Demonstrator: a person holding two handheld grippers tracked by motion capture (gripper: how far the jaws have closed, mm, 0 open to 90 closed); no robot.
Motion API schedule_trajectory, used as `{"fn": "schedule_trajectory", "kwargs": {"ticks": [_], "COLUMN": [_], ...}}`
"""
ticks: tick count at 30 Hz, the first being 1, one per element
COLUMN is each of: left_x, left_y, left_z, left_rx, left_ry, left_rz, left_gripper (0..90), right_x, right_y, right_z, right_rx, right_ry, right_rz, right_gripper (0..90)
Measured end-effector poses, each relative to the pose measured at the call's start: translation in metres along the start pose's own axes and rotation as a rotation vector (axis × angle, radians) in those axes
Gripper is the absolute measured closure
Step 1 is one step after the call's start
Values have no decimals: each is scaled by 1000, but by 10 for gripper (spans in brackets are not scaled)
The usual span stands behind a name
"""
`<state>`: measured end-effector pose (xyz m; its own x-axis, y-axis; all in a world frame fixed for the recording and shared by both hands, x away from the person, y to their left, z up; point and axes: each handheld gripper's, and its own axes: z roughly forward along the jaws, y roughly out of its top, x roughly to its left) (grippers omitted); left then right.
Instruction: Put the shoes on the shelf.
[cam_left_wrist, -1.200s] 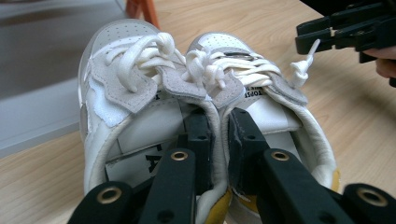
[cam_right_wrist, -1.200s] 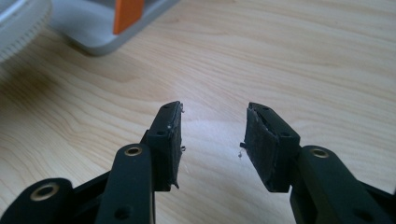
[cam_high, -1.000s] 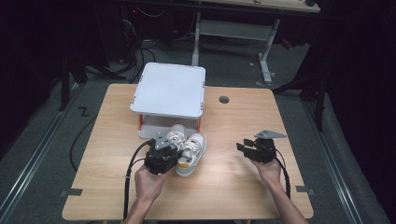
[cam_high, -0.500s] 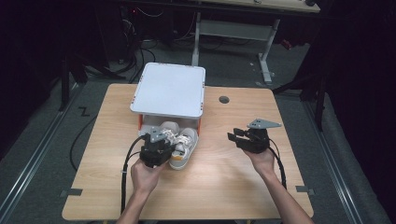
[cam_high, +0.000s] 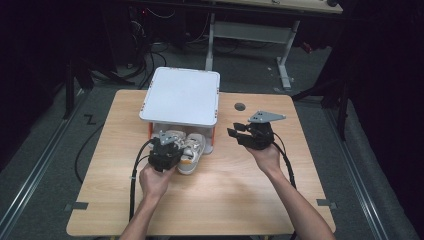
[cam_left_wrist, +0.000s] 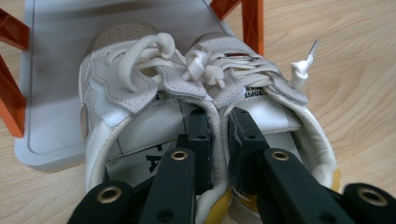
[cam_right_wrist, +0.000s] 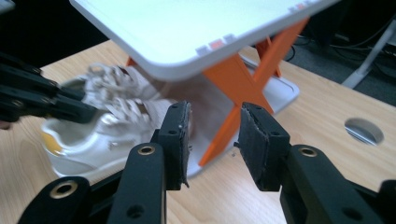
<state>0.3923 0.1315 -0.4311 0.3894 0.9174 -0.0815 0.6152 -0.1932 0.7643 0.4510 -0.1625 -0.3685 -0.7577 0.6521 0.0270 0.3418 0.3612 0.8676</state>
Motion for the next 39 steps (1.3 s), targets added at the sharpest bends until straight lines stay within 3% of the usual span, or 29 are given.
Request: {"fn": "schedule_trajectory", "kwargs": {"ticks": [9,15,19,27,34,37,39], "left_x": [7,13,16,22,21,22,22], "left_y": [12,19,22,25,25,25,25], "left_z": [12,24,31,49,57,56,55], "left_rx": [-34,-43,-47,-48,-38,-22,-19], "left_ry": [29,61,79,114,166,191,170], "left_rz": [-40,-50,-62,-104,-53,-30,-41], "left_gripper": [801,800,799,795,758,682,634], "right_x": [7,10,12,17,19,18,18], "right_y": [35,50,56,58,58,57,57], "right_z": [17,36,49,63,64,64,64], "right_rx": [-25,-12,15,54,57,50,50], "right_ry": [32,49,36,1,-3,1,0], "right_rz": [-12,21,29,-16,-39,-45,-46], "right_gripper": [648,649,643,626,626,628,628]}}
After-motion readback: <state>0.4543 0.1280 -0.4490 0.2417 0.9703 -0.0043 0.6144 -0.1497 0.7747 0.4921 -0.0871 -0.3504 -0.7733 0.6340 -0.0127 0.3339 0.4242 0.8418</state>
